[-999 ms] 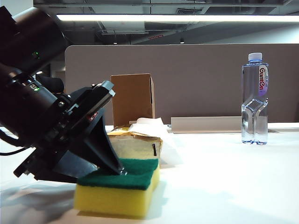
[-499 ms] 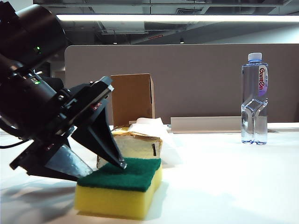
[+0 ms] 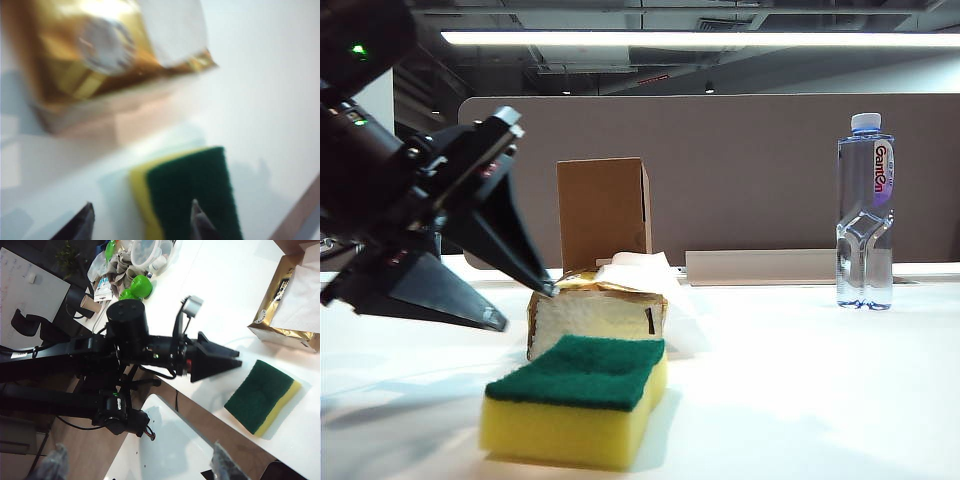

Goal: Move the sponge from left to right to wipe the table, avoiding obstacles on the table, and finally reaching the bottle of mineral water.

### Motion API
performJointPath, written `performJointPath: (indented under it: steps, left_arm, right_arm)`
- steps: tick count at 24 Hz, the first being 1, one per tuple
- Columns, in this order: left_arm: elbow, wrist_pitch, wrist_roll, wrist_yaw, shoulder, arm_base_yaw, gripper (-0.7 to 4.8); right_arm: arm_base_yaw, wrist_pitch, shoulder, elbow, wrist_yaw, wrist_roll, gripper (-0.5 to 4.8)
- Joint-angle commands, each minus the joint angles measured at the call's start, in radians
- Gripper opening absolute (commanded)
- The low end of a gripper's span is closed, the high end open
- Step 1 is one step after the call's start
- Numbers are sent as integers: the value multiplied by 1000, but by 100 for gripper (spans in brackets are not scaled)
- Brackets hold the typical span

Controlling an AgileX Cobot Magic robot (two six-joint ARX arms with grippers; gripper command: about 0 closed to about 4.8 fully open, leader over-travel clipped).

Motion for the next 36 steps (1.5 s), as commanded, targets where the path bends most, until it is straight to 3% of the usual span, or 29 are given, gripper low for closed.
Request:
performJointPath:
  steps: [1, 3, 8, 14, 16, 19, 21, 28, 36]
  left_arm:
    - [2, -29, 42, 4, -48, 65, 247]
    - [8, -34, 57, 13, -87, 113, 247]
    - [145, -204, 222, 45, -122, 215, 247]
    - [398, -625, 513, 68, -122, 232, 248]
    - [460, -758, 563, 58, -124, 232, 252]
    - [498, -837, 618, 38, -150, 245, 252]
    - [498, -823, 621, 37, -190, 269, 252]
    - [499, -849, 640, 120, -327, 534, 251]
    - [499, -948, 643, 189, -402, 552, 252]
  right_arm:
    - [0, -1, -2, 6, -6, -10, 368]
    - [0, -5, -3, 6, -6, -14, 368]
    - [0, -5, -2, 6, -6, -14, 368]
    - [0, -9, -2, 6, -6, -14, 368]
    - [0, -18, -2, 6, -6, -15, 368]
    - [0, -49, -2, 5, -4, -42, 368]
    - [0, -70, -2, 5, -2, -65, 368]
    - [0, -72, -2, 5, 2, -66, 368]
    - [0, -113, 2, 5, 38, -67, 369]
